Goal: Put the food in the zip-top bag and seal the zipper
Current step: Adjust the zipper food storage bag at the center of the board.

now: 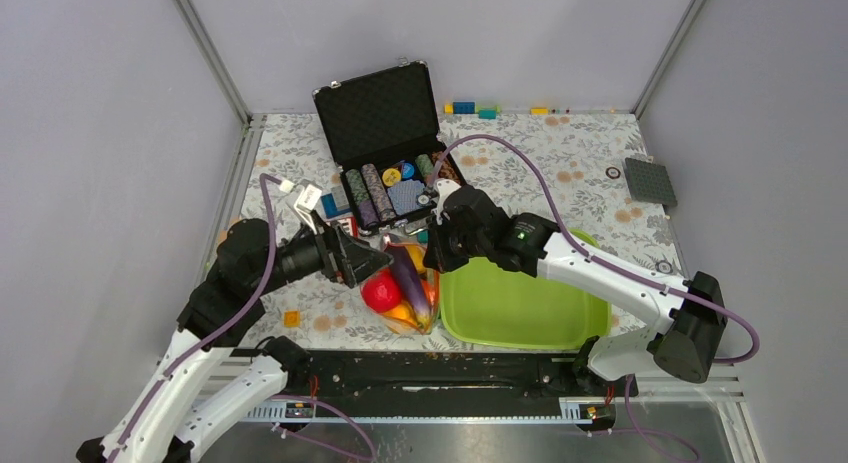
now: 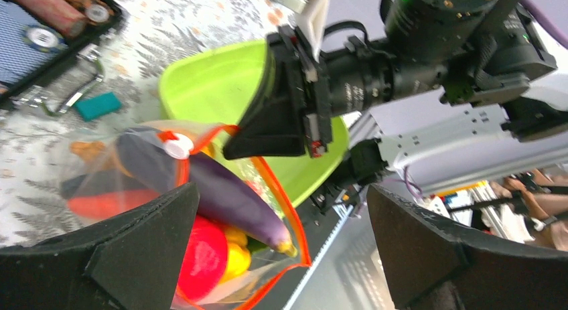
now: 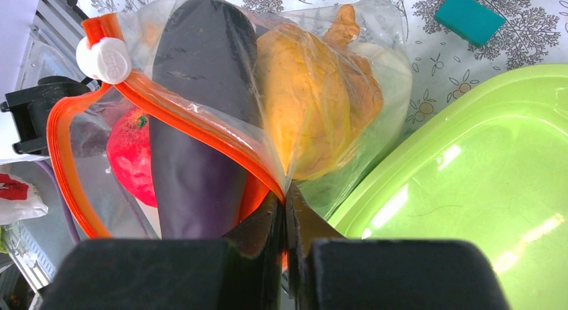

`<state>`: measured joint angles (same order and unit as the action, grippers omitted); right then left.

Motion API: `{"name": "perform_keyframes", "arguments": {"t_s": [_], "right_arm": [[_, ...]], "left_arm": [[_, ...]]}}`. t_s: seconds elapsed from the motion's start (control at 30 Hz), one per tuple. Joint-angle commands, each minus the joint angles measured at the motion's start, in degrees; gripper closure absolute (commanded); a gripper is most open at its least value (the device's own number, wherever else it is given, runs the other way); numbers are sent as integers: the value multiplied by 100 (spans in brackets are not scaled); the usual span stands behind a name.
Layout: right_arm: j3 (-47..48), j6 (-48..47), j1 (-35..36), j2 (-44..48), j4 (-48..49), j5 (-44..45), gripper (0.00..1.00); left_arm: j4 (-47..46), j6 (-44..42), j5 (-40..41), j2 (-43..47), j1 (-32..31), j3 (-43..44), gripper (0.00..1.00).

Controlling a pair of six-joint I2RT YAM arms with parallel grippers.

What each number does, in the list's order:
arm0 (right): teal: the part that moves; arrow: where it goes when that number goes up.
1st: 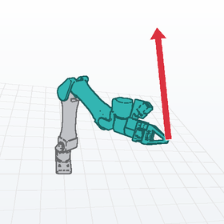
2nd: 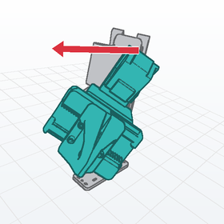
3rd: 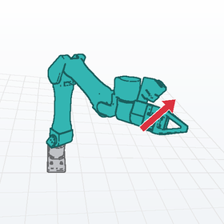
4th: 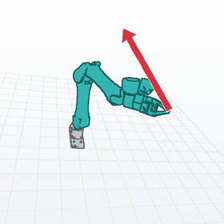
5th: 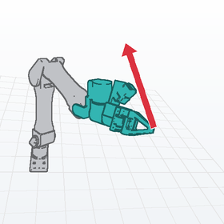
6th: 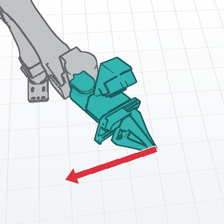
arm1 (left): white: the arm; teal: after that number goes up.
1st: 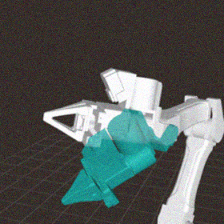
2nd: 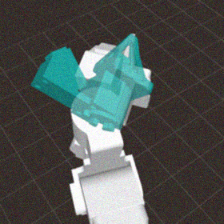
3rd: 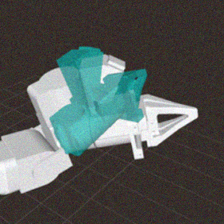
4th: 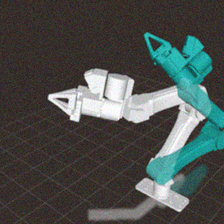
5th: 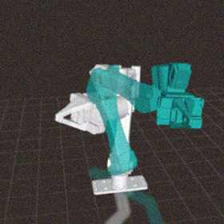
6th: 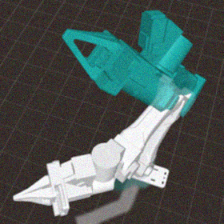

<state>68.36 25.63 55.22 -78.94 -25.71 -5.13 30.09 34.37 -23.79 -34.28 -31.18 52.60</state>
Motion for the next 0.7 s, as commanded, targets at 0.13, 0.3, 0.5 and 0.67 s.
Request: {"name": "perform_keyframes", "arguments": {"t_s": [0.13,0.3,0.5,0.67], "right_arm": [[53,416,0,102,291,472,96],[-196,665,-3,307,569,916,96],[-290,675,-5,429,632,1013,96],[-540,630,-3,607,908,833,96]], "left_arm": [[206,222,898,-707,-1450,467,1],[980,273,2494,-1565,-2251,925,1],[1732,509,3827,-2156,-2614,1223,3],[1863,722,4288,-2482,-2656,1166,26]]}}
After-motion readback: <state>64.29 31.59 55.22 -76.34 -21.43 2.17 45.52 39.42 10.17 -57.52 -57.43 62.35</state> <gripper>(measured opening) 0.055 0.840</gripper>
